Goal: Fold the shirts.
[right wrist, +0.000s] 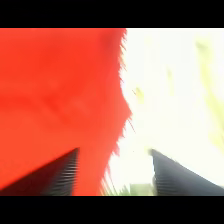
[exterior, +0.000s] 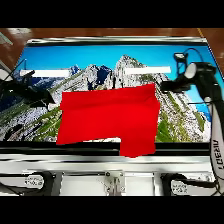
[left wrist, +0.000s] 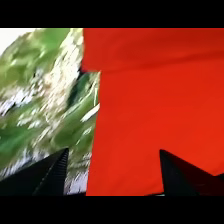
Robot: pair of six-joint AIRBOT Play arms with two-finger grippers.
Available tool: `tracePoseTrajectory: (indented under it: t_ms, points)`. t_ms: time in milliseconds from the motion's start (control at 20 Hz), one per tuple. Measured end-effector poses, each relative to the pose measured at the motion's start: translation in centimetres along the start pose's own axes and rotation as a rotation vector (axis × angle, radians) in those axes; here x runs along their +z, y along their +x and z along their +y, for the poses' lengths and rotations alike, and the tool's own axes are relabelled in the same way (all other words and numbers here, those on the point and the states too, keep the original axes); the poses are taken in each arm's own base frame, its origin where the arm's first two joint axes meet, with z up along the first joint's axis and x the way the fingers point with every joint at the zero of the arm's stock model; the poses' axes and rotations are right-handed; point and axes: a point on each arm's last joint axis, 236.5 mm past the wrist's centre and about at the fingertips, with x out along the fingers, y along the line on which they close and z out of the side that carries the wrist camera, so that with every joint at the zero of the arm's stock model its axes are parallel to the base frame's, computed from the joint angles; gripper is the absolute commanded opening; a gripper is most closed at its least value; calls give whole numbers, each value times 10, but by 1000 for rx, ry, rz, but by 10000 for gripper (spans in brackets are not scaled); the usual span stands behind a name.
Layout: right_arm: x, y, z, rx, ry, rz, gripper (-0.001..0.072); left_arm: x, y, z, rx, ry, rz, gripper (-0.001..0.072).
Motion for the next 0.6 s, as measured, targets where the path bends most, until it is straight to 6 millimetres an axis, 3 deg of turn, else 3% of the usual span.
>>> tracePoseTrajectory:
  t_ms: [100,300,450,600]
  points:
    - [-39,-7,-13,78,103,97,672,-37,-2,13,-11,-61,9,673]
    - [-95,-9,7,332,270,216,672,-113,27,32,-58,-168,56,672]
    - [-114,-9,23,432,313,261,672,-148,48,37,-86,-206,90,672]
    - [-116,-8,31,475,334,255,671,-164,64,36,-112,-235,100,670]
